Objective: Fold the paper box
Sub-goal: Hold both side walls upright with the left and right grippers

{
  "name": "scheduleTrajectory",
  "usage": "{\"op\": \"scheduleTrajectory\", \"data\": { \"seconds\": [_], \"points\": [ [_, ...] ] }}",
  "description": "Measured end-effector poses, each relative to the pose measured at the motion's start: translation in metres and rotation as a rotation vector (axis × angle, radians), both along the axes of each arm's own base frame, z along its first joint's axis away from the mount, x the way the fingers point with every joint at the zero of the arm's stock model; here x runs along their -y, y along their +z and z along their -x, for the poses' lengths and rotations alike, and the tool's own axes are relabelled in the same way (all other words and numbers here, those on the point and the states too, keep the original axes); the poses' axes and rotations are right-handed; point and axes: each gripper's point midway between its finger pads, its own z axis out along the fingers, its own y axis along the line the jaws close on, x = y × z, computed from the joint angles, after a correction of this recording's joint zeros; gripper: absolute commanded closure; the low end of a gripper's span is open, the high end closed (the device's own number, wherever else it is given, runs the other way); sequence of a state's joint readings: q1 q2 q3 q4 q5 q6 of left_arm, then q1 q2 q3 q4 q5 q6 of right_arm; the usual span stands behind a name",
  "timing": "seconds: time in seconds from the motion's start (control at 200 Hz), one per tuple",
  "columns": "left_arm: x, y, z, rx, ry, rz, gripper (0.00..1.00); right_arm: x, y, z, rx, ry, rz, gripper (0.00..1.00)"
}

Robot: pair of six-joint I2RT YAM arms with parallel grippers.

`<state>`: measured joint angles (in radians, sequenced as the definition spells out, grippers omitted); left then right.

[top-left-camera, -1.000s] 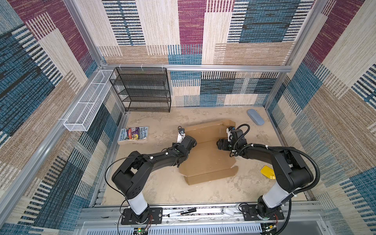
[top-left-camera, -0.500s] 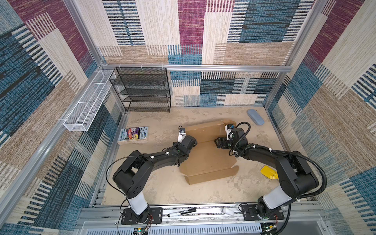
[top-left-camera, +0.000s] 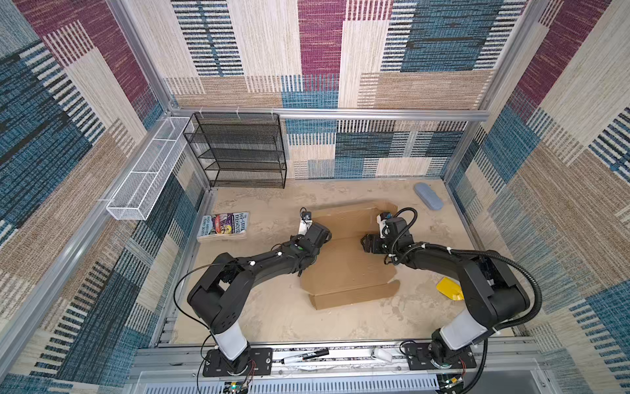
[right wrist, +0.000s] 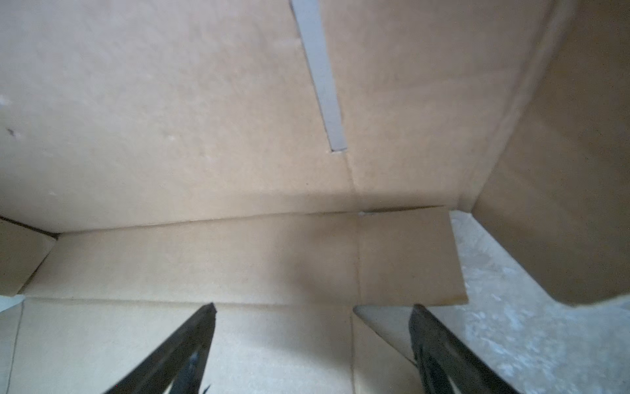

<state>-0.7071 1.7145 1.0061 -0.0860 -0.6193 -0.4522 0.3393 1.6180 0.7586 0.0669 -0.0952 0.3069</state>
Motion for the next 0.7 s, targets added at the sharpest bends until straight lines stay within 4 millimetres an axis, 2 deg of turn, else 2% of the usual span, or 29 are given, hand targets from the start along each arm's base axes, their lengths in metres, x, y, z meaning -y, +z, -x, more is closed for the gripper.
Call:
{"op": "scheduleTrajectory", "data": {
  "seconds": [0.325,0.701],
  "points": [
    [-0.002,-0.006,0.001,-0.015,0.008,-0.008,1.00,0.010,-0.020,0.002,-0.040,-0.038,0.047,0.07],
    [-0.004,-0.009,0.002,-0.019,0.015,-0.006,1.00,0.009,-0.019,-0.016,0.017,-0.073,0.038,0.07]
  ]
}}
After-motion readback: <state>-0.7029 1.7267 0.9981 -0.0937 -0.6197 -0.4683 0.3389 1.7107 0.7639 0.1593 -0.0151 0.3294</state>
